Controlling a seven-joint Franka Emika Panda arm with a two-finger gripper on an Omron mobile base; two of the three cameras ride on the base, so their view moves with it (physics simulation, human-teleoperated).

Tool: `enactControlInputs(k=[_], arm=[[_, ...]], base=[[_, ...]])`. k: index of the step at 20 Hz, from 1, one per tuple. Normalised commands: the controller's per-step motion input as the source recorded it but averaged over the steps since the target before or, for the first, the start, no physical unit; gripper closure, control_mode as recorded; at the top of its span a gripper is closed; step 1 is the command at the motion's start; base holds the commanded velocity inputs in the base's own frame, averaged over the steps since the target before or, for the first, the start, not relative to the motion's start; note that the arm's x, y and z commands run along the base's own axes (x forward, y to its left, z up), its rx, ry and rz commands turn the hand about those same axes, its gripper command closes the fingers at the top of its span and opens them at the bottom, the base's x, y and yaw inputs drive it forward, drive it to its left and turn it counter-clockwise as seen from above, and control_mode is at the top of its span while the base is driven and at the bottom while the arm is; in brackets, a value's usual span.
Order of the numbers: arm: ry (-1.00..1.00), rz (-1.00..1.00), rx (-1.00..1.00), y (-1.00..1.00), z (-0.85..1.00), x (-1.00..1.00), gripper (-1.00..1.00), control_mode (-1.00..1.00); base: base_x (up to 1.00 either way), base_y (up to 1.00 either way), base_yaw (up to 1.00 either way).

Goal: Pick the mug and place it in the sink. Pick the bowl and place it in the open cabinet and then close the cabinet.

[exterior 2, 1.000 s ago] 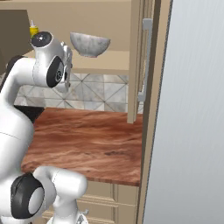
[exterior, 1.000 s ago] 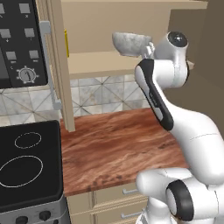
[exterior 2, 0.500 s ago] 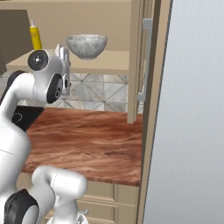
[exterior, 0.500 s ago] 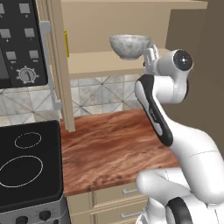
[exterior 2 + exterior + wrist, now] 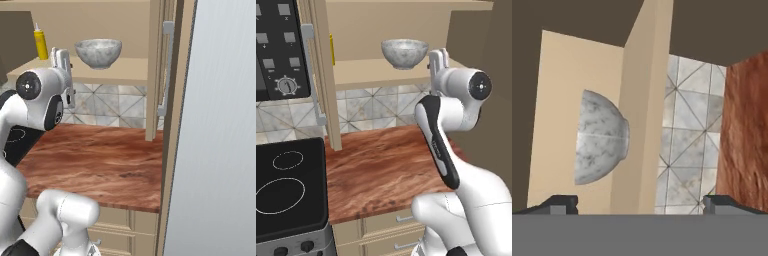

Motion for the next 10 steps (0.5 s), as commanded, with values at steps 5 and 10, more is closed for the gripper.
enactControlInputs(k=[5, 10], arm=[[-0.1, 0.0, 0.0, -0.18, 0.18, -0.59, -1.0, -1.0], [-0.05, 0.0, 0.0, -0.14, 0.04, -0.46, -1.0, -1.0]], base=[[0.0, 0.0, 0.0], [0.0, 0.0, 0.0]])
